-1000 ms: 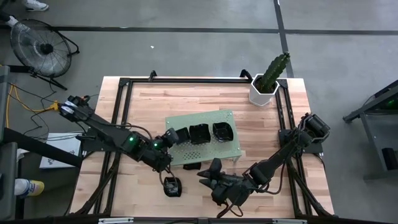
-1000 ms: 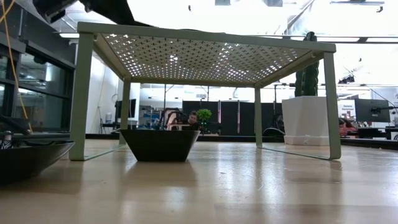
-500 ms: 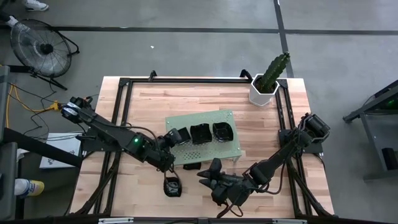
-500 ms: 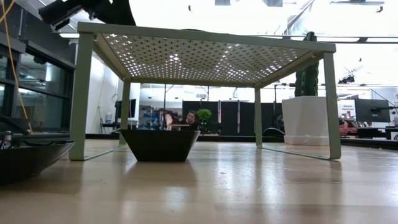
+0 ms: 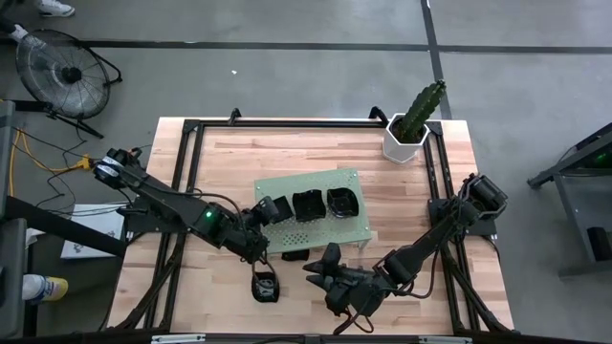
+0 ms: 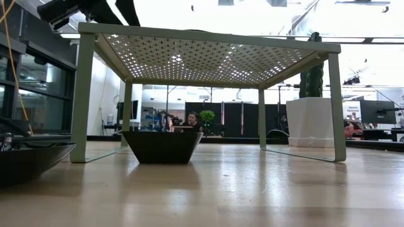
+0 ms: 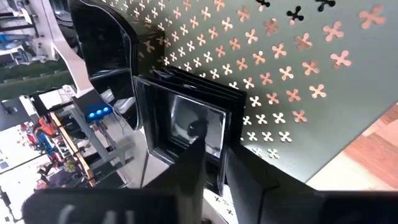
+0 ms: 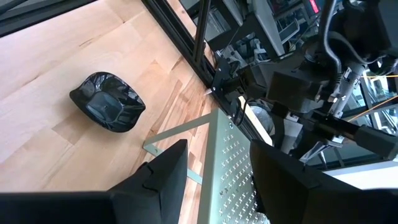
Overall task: Pick & Place Mini shaped plates
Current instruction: Stack the black square shaped plate on top of the black square shaped plate on the shelf, then stack the black wave square shaped bowl on top of the black wave square shaped bowl on the shelf
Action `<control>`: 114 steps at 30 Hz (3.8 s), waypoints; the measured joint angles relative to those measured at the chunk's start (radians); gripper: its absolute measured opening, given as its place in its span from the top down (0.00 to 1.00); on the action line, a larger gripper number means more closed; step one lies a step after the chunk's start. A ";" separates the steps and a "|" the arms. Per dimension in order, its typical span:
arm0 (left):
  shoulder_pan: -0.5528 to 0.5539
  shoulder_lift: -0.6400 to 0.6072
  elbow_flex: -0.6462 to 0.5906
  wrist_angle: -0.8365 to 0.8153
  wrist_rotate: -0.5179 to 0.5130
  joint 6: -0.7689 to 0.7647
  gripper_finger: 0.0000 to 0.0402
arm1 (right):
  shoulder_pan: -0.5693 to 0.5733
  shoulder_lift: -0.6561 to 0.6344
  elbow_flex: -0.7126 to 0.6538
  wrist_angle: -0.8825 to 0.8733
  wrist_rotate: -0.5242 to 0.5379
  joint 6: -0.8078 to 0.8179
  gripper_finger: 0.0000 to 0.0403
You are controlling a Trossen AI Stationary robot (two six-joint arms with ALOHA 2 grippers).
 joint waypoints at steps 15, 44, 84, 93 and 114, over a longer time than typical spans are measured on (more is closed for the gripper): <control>0.000 0.000 0.000 0.001 -0.023 0.001 0.72 | 0.000 0.000 0.000 -0.003 0.000 0.000 0.58; 0.000 0.000 0.000 0.000 -0.068 0.008 0.72 | 0.000 0.000 0.000 -0.003 0.000 0.000 0.58; 0.000 0.001 0.068 -0.053 -0.064 0.087 0.72 | -0.021 0.000 0.000 -0.014 -0.037 0.018 0.58; 0.000 0.000 0.124 -0.127 -0.005 0.045 0.72 | -0.021 0.000 0.000 -0.017 -0.038 0.021 0.58; -0.063 -0.040 0.198 -0.425 0.112 -0.645 0.76 | -0.031 0.000 0.000 -0.069 -0.157 0.317 0.58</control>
